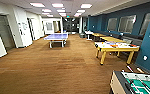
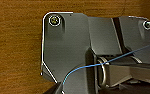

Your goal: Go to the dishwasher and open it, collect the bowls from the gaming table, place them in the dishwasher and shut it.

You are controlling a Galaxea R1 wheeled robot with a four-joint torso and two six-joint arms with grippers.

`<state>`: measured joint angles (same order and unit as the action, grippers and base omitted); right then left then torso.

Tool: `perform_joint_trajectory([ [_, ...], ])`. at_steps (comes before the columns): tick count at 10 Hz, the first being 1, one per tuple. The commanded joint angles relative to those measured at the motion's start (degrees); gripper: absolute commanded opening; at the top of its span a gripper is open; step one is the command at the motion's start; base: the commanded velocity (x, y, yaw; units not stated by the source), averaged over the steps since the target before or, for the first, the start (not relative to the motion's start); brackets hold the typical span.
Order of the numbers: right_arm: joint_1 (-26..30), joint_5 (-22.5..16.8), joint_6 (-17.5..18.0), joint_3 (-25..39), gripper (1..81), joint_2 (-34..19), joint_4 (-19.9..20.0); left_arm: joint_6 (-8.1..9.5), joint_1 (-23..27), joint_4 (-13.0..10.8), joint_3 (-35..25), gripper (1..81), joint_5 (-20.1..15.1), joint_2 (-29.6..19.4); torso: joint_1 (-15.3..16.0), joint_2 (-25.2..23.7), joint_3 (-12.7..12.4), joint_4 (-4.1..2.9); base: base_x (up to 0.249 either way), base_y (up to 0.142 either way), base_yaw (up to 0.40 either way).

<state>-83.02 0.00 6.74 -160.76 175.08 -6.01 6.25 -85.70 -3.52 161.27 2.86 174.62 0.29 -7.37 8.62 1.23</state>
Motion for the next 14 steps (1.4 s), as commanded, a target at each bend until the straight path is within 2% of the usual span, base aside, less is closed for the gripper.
perform_joint_trajectory([
  [1, 3.51, -2.81, 0.03, 0.1, 81.1, -0.06, 0.3, 0.07, 2.86, 0.71, 0.1, 81.1, -2.69, -0.05, 0.0, 0.0, 0.0, 0.0, 0.103, 0.0, 0.0],
  [14, 3.6, -2.81, 0.03, 1.51, 81.1, 0.65, 0.21, 0.07, 2.77, 0.27, 0.1, 81.1, -2.6, 0.03, -0.11, -0.02, -0.02, 0.0, 0.117, 0.0, 0.0],
])
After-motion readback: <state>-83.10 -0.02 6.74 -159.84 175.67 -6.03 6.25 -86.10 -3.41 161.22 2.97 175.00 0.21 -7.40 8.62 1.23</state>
